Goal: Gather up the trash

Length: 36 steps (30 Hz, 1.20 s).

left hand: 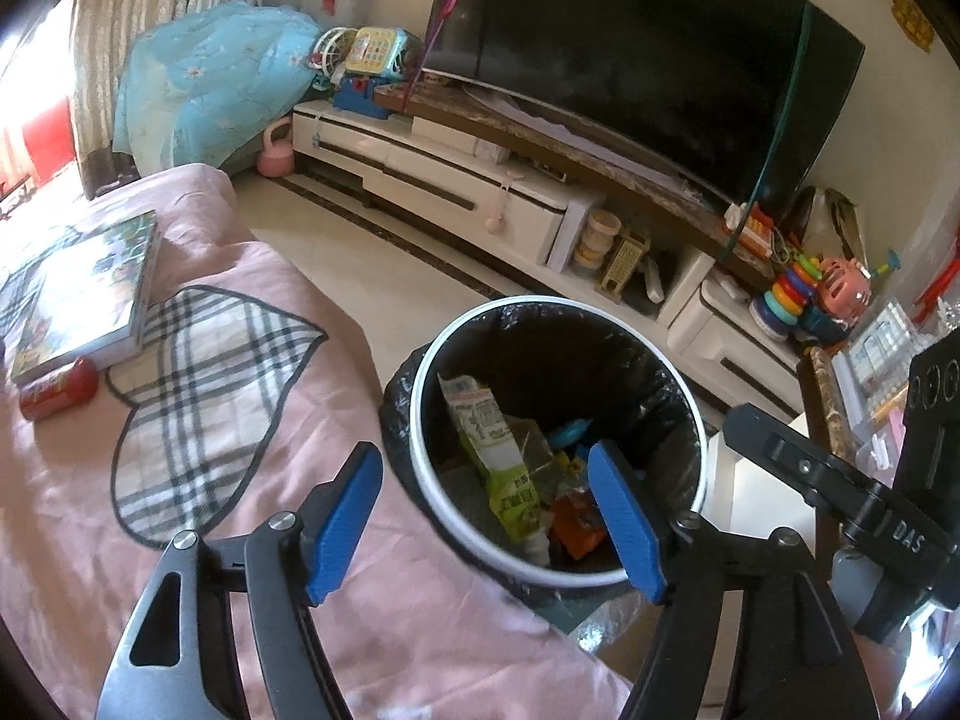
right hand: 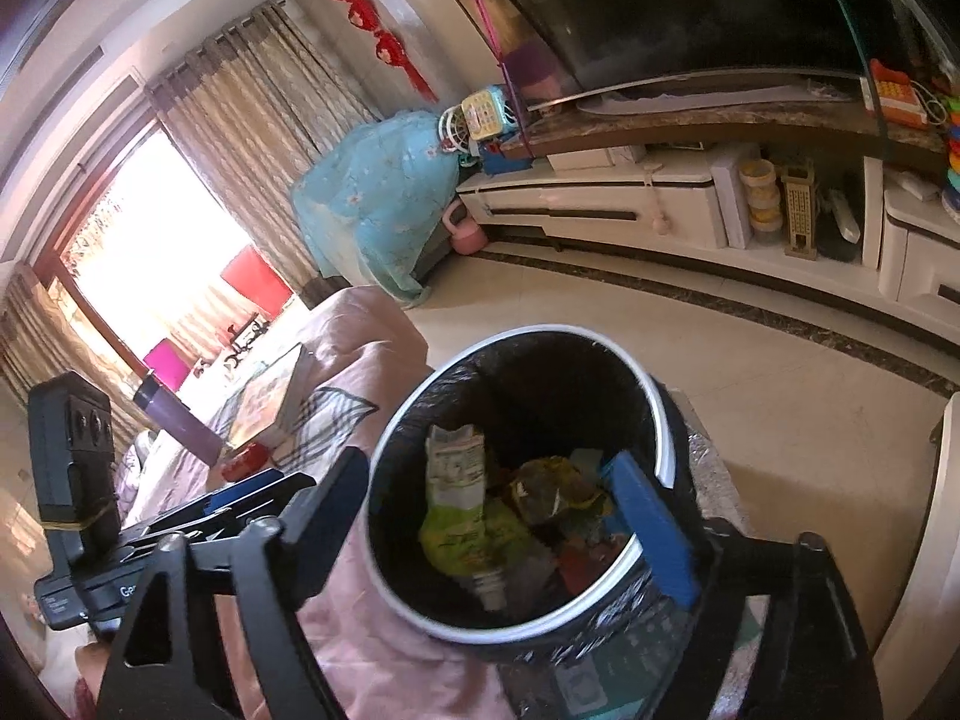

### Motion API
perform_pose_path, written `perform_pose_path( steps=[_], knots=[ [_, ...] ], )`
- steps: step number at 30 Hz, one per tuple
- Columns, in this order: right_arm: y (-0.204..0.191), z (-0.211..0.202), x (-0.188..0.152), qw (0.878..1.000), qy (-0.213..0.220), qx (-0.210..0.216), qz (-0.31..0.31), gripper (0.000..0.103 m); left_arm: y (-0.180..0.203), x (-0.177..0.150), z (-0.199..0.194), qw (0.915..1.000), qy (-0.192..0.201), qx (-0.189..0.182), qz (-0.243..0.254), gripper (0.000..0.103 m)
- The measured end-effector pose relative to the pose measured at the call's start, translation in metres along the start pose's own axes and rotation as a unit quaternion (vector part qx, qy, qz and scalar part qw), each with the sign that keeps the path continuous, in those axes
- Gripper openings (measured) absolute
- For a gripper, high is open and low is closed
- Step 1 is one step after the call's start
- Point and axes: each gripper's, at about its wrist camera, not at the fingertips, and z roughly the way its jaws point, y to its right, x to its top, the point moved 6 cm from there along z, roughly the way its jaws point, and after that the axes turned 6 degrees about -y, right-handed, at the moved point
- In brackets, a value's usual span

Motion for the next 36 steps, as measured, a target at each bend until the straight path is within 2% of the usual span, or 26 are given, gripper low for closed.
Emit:
perform_pose_path(
  steps=[2,8,20,26,31,34,36],
  knots=[
    [-0.005,-0.007,-0.006,1.0,0.005,-0.001,-0.002,0.091,-0.005,-0.008,-0.01,1.0,0.006,0.002,-0.004,0.079],
    [-0.022,-0.027,-0.031,1.0,0.017,0.0,0.006,0.1,-0.019,-0.044,-0.045,0.9996,0.021,-0.005,-0.018,0.08],
    [-0.048,-0.049,-0.096,0.999,0.032,-0.01,0.005,0.101,-0.044,-0.124,-0.102,0.9987,0.042,0.0,-0.028,0.081],
    [-0.065,-0.066,-0.112,0.999,0.046,-0.017,-0.018,0.101,-0.049,-0.156,-0.139,0.9973,0.063,0.001,-0.038,0.081],
    [-0.086,-0.097,-0.109,0.994,0.094,-0.028,-0.05,0.101,-0.047,-0.166,-0.179,0.9938,0.105,0.009,-0.037,0.085],
    [-0.105,-0.122,-0.105,0.985,0.142,-0.042,-0.087,0.102,-0.043,-0.174,-0.21,0.9875,0.152,0.025,-0.03,0.102],
    [-0.119,-0.14,-0.106,0.973,0.19,-0.053,-0.117,0.103,-0.04,-0.185,-0.226,0.9802,0.189,0.054,-0.024,0.102]
  ],
)
